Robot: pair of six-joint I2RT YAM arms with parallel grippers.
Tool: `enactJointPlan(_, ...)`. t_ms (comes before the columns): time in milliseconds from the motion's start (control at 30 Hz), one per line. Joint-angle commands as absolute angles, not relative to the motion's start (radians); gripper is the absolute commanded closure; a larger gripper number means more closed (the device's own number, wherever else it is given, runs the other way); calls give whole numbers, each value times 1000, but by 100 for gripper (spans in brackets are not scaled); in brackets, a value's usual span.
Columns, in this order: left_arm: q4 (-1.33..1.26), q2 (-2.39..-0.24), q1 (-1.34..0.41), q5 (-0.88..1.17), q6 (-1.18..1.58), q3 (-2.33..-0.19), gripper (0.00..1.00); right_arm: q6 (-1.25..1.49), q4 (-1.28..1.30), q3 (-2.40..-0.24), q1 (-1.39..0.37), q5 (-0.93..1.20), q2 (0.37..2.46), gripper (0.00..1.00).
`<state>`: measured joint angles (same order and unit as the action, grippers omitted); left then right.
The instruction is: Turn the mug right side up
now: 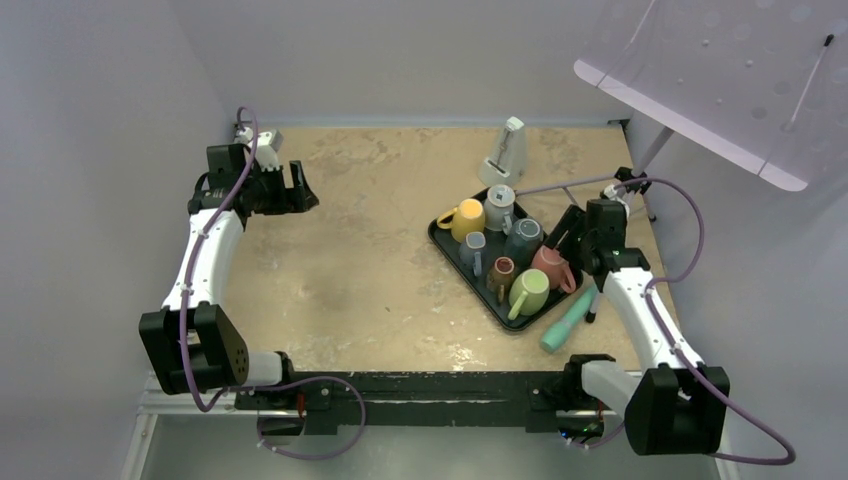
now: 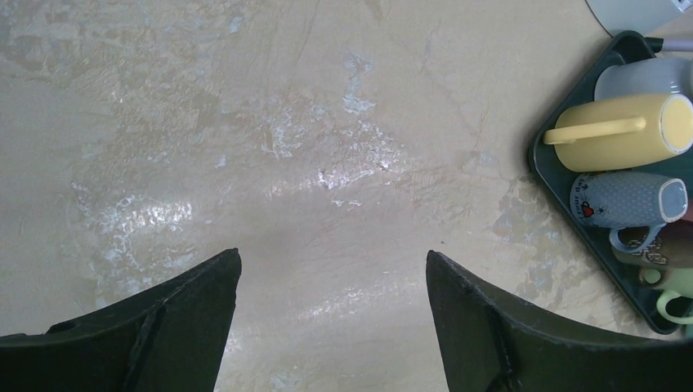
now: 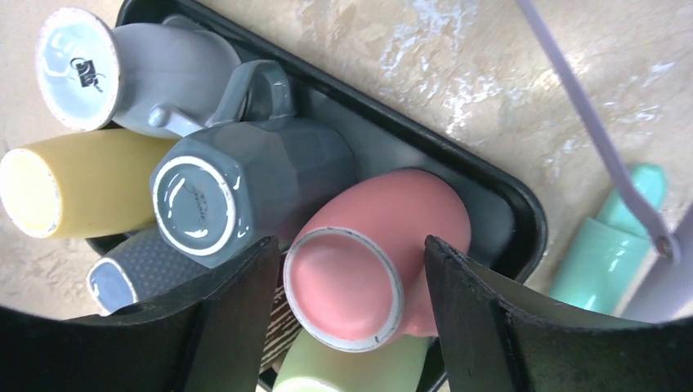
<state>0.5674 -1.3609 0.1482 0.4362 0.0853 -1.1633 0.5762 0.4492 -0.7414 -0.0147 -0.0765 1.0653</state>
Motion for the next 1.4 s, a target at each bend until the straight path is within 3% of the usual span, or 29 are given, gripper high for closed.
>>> enactJointPlan(0, 563, -1334, 144, 425, 71, -1190, 14, 638, 369, -725, -15, -3, 1069, 32)
enactJointPlan(333, 561, -1336, 144, 420, 60, -1184, 14, 377, 587, -920, -14, -54, 1121, 22)
enactJointPlan(600, 569, -1339, 144, 419, 58, -1193, 14, 416, 755, -1053, -102, -151, 1045, 31)
enactJointPlan(767, 581, -1333, 144, 415, 60, -1190, 14, 661, 878, -1048, -376, -255, 1002, 34)
enactJointPlan(967, 563, -1299, 144, 424, 102, -1163, 15, 1064, 818, -886, -625, -375, 879, 37)
enactJointPlan(1233, 509, -1230, 144, 408, 174, -1097, 17, 1445, 959, -874, -993, -563, 1042, 34)
enactJointPlan(1367, 492, -1207, 136, 399, 179, -1073, 17, 1584, 967, -782, -1049, -584, 1048, 38)
